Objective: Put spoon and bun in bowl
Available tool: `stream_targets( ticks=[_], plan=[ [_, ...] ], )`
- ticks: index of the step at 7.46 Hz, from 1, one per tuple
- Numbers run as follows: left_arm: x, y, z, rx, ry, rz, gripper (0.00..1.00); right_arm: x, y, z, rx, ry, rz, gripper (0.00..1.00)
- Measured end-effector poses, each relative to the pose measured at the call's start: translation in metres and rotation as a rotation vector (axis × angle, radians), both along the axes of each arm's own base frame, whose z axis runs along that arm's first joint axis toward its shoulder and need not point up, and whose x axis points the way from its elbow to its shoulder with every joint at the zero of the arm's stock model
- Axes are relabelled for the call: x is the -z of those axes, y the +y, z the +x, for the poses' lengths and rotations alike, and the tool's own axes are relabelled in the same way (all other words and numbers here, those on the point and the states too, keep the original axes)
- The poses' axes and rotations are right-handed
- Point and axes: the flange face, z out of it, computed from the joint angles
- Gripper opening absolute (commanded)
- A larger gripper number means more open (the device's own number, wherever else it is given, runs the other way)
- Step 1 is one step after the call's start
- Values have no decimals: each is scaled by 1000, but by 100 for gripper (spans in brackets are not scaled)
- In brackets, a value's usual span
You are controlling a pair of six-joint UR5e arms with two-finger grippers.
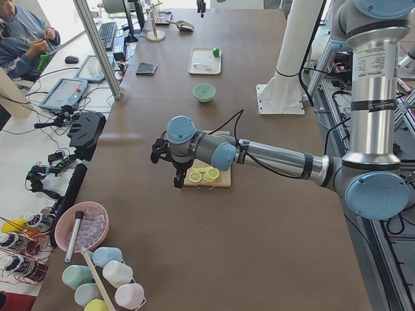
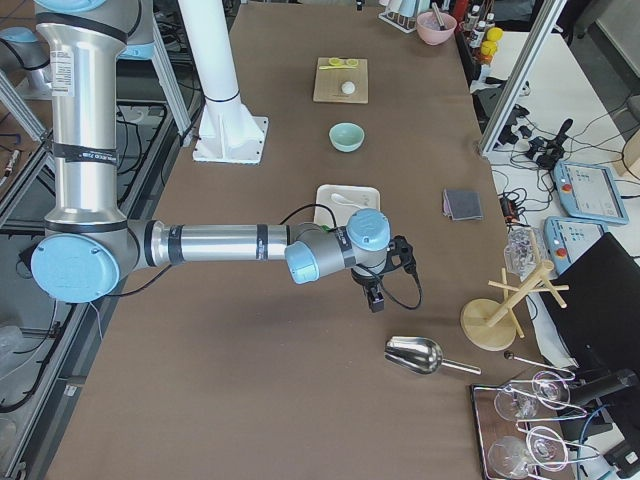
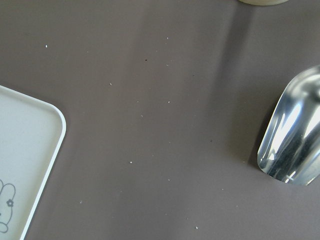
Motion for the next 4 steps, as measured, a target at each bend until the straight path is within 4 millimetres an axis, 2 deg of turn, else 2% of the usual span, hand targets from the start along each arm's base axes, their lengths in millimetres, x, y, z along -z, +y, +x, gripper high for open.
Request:
stream_targets(
  ticks=[1,2,3,4],
  plan=[
    [10,-4,25,15,-8,1,98,4,-2,-10,-7,-5,-20,100],
    [22,-8,49,23,-2,-8,98,17,-8,-31,-24,-16,-55,99],
    [35,-12,70,28,11,-26,98,34,-14,-61,-45,-32,-89,99],
    [48,-16,89,29,25,-41,98,54,-19,-100,-74,-54,-121,98]
  ],
)
